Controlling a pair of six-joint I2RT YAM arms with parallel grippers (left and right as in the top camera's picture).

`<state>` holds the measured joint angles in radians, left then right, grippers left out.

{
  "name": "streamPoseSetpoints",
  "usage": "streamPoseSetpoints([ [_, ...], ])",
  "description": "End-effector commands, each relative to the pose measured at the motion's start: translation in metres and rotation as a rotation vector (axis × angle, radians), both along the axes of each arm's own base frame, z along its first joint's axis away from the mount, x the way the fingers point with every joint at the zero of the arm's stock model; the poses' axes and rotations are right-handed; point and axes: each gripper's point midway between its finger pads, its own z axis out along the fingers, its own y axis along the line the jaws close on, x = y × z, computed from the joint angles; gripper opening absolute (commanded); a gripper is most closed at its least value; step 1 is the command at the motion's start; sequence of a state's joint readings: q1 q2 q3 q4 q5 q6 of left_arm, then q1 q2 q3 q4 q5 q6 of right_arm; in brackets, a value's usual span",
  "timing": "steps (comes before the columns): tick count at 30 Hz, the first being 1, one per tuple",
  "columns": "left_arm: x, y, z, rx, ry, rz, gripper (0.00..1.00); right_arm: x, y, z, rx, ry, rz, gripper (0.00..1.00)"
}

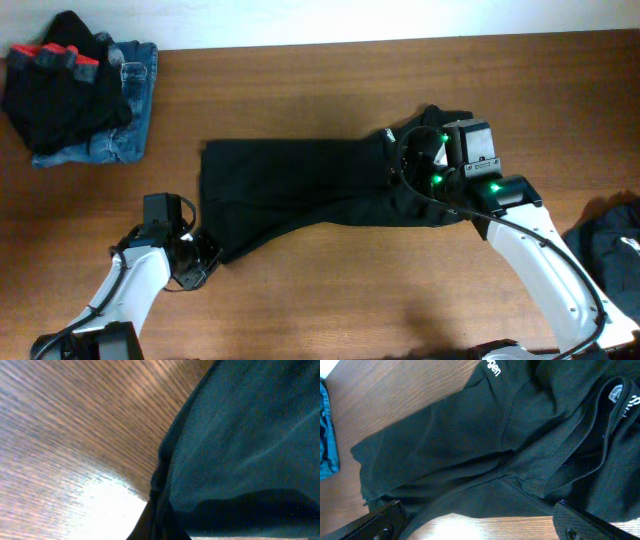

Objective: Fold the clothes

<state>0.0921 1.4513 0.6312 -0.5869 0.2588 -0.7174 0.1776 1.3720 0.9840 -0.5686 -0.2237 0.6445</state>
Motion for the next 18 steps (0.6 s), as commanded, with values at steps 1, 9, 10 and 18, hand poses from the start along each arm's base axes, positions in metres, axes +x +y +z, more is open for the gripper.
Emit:
streamPoseSetpoints([
  [1,0.001,-0.001,0.004,-0.009,0.002,-0.038,0.01,0.002,0.003,0.001,-0.006,-0.008,0.018,0.99],
  [9,0.013,-0.001,0.033,-0.004,-0.009,-0.078,0.01,0.002,0.001,0.001,-0.024,-0.016,0.026,0.99],
  [10,0.015,0.000,0.037,-0.003,-0.013,-0.078,0.01,0.002,0.001,0.001,-0.024,-0.016,0.025,0.99],
  [18,0.037,0.015,0.053,0.089,-0.074,-0.086,0.01,0.002,0.001,0.000,-0.025,-0.015,0.026,0.99],
])
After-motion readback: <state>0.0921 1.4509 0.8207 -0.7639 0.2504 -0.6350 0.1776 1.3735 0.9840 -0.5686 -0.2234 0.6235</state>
